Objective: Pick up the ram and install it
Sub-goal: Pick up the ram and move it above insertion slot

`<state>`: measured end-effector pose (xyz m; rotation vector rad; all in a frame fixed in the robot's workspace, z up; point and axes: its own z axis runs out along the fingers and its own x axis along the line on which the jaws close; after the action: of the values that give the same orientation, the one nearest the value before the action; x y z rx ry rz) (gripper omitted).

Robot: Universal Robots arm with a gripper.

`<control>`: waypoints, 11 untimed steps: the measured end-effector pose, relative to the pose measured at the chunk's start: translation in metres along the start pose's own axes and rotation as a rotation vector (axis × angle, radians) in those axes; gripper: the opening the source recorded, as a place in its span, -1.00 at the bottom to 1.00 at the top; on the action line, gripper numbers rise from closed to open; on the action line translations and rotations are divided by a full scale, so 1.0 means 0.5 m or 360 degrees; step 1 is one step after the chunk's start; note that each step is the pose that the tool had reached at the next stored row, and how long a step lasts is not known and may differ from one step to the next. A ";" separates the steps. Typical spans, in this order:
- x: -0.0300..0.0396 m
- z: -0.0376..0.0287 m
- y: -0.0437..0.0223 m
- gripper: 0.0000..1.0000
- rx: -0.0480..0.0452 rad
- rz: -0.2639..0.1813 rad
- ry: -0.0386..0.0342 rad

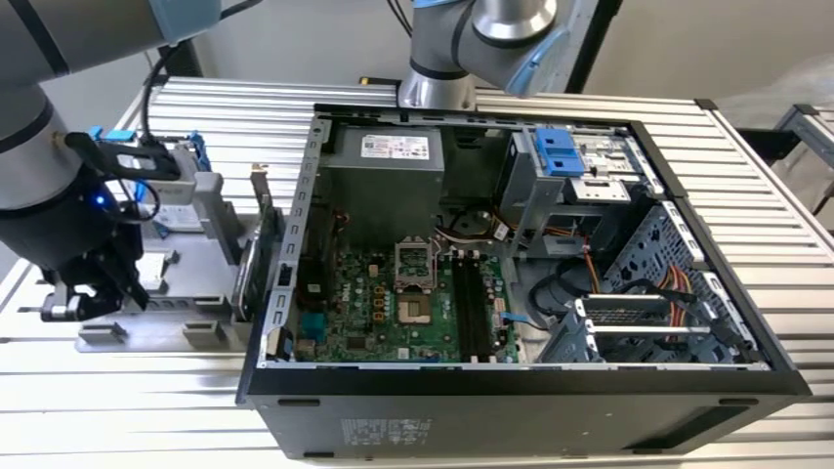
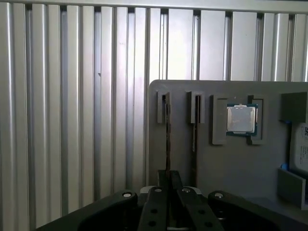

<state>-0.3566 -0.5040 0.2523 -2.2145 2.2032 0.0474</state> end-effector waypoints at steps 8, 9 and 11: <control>-0.001 -0.019 0.000 -1.00 0.0000 0.0001 0.0000; -0.001 -0.021 0.000 -1.00 0.0000 0.0001 0.0000; -0.001 -0.026 0.000 -1.00 0.0000 0.0001 0.0000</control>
<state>-0.3566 -0.5040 0.2651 -2.2139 2.2036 0.0475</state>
